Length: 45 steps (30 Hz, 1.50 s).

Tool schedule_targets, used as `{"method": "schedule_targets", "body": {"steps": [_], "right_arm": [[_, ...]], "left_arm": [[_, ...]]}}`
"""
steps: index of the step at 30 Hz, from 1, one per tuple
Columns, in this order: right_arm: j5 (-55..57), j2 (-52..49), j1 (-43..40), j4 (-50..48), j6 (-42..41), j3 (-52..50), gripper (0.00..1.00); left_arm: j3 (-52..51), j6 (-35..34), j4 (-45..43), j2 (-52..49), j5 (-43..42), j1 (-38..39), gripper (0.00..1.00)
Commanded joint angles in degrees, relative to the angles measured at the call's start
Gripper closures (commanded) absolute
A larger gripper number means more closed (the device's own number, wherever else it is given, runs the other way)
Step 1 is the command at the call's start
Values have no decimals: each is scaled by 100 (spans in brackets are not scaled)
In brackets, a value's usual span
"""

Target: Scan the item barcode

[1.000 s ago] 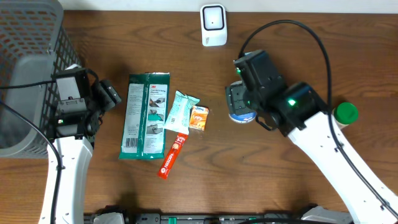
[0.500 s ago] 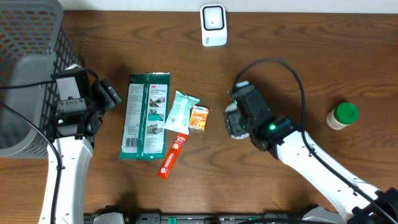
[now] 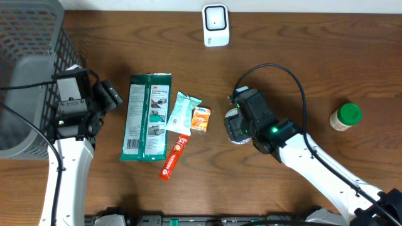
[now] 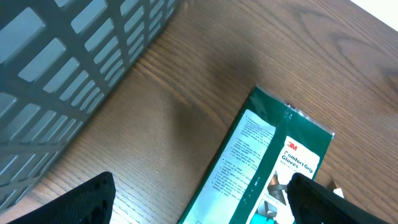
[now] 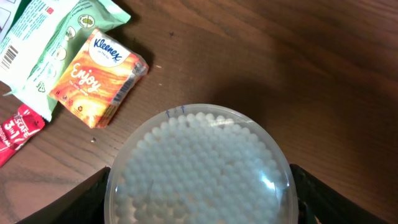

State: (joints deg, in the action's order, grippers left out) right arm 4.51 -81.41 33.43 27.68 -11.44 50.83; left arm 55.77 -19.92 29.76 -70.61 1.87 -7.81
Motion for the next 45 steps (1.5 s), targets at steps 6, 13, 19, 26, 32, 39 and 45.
{"method": "schedule_targets", "body": {"steps": [6, 13, 19, 26, 32, 39, 45], "right_arm": [[-9, 31, -24, 66, 87, -175, 50], [-11, 31, -24, 105, 87, -188, 25], [-13, 31, -24, 151, 85, -188, 23], [-31, 50, -24, 258, 87, -186, 2], [-28, 476, -24, 422, 129, -42, 1], [-142, 1128, -61, 905, -645, 649, 4], [-973, 988, 7, 881, -1202, 809, 86]], "left_arm": [[146, -33, 0, 52, 72, -20, 12], [146, -33, 0, 52, 72, -20, 12], [146, -33, 0, 52, 72, -20, 12], [146, -33, 0, 52, 72, -20, 12], [146, -33, 0, 52, 72, -20, 12], [146, -33, 0, 52, 72, -20, 12], [146, -33, 0, 52, 70, -20, 12]]}}
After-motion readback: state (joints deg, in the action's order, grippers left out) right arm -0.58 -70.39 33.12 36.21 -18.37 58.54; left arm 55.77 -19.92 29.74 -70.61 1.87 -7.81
